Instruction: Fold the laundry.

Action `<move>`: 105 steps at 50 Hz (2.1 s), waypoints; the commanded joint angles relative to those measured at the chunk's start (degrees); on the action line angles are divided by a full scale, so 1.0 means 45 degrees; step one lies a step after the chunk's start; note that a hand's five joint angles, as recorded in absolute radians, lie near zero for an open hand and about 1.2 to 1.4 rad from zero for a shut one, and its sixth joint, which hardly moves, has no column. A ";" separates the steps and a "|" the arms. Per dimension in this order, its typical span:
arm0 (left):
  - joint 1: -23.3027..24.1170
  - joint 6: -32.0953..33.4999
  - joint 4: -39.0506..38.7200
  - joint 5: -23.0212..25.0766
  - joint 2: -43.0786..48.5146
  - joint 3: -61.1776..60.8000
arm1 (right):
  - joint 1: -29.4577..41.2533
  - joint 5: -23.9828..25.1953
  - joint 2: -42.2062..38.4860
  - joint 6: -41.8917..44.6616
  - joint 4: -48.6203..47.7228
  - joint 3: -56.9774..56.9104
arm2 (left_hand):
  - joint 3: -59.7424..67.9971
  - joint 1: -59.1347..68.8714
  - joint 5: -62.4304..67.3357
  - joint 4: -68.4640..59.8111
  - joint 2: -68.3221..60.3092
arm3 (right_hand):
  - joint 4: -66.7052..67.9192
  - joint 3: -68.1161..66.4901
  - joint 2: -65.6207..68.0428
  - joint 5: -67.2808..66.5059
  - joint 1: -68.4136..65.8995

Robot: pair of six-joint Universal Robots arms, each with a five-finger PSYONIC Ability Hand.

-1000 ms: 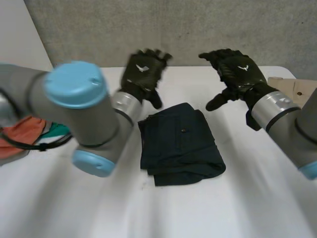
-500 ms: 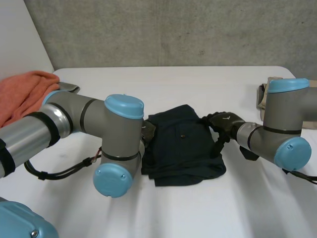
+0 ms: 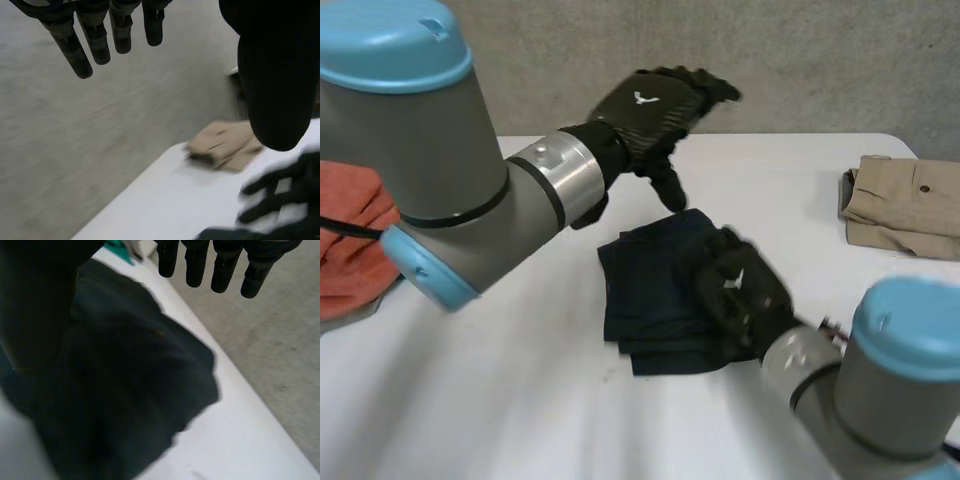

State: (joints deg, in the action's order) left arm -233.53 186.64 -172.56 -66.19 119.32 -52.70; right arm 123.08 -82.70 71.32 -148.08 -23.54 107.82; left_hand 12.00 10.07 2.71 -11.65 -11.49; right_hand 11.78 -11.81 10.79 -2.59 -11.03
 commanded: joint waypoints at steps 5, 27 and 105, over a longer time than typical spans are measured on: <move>-0.0019 -0.1144 0.0495 0.2287 -0.0051 -0.0046 | 0.0148 -0.0040 -0.1785 -0.0043 -0.2911 0.0377 | -0.0445 -0.0016 -0.0603 0.0366 0.0330 | -0.0395 0.0401 -0.0176 0.0576 0.0229; 0.0176 -0.1144 0.0495 0.2326 -0.0363 -0.0456 | -0.0105 -0.0548 -0.4520 -0.0257 -0.3463 -0.3470 | -0.0445 -0.0016 -0.0603 0.0366 0.0330 | 1.5160 -1.5154 1.5380 -1.4980 -1.5326; 0.0079 -0.2238 -0.0872 0.0630 -0.1690 -0.0223 | -1.2513 0.0702 -0.2257 0.1403 0.1252 -1.0777 | -0.0360 0.0069 -0.0518 0.0281 0.0245 | -0.0395 0.0401 -0.0176 0.0576 0.0229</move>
State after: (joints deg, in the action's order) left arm -232.68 176.68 -175.48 -57.99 113.10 -55.48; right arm 62.05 -73.44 58.96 -147.58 -12.76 61.81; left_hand 12.00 10.07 2.71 -11.65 -11.49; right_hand 11.94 -11.84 11.91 -2.70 -12.70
